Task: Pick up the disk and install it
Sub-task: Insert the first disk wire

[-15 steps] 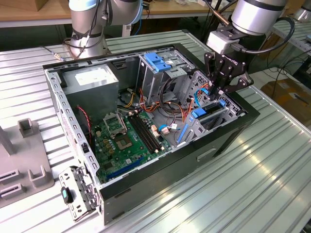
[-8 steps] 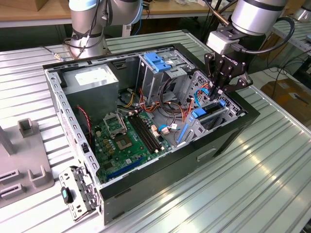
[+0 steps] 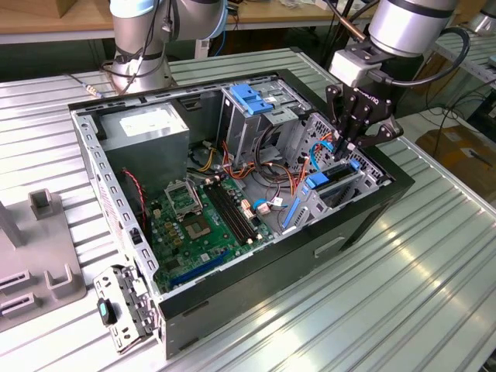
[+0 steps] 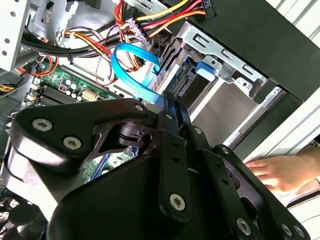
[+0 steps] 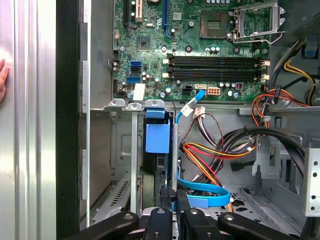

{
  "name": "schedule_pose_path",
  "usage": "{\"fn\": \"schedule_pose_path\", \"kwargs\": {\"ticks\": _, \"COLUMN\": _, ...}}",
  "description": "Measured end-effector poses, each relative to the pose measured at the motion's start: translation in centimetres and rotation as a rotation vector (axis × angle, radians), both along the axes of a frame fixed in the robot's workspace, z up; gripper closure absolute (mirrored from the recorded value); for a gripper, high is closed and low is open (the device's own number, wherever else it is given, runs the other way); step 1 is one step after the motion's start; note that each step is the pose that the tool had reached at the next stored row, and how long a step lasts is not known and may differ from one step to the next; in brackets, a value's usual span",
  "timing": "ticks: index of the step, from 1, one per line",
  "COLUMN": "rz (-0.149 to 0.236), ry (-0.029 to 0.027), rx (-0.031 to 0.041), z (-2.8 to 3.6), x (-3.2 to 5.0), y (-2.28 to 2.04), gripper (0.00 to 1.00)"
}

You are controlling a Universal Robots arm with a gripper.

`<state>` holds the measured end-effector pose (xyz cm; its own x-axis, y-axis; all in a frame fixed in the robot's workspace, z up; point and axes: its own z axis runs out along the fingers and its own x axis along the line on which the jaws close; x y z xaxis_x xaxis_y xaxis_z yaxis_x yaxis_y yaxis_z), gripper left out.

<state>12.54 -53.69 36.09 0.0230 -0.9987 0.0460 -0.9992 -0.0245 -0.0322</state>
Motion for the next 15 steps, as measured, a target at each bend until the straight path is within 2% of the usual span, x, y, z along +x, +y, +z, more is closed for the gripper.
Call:
{"fn": "schedule_pose_path", "kwargs": {"ticks": 8, "rz": 0.004, "ry": -0.0002, "rx": 0.0001, "z": 0.00, "x": -0.16, "y": 0.00, "gripper": 0.84}}
{"fn": "schedule_pose_path", "kwargs": {"ticks": 12, "rz": 0.004, "ry": -0.0041, "rx": 0.0006, "z": -0.11, "x": -0.30, "y": -0.15, "gripper": 0.84}}
{"fn": "schedule_pose_path", "kwargs": {"ticks": 15, "rz": 0.004, "ry": -0.0042, "rx": 0.0004, "z": -0.10, "x": -0.31, "y": -0.17, "gripper": 0.84}}
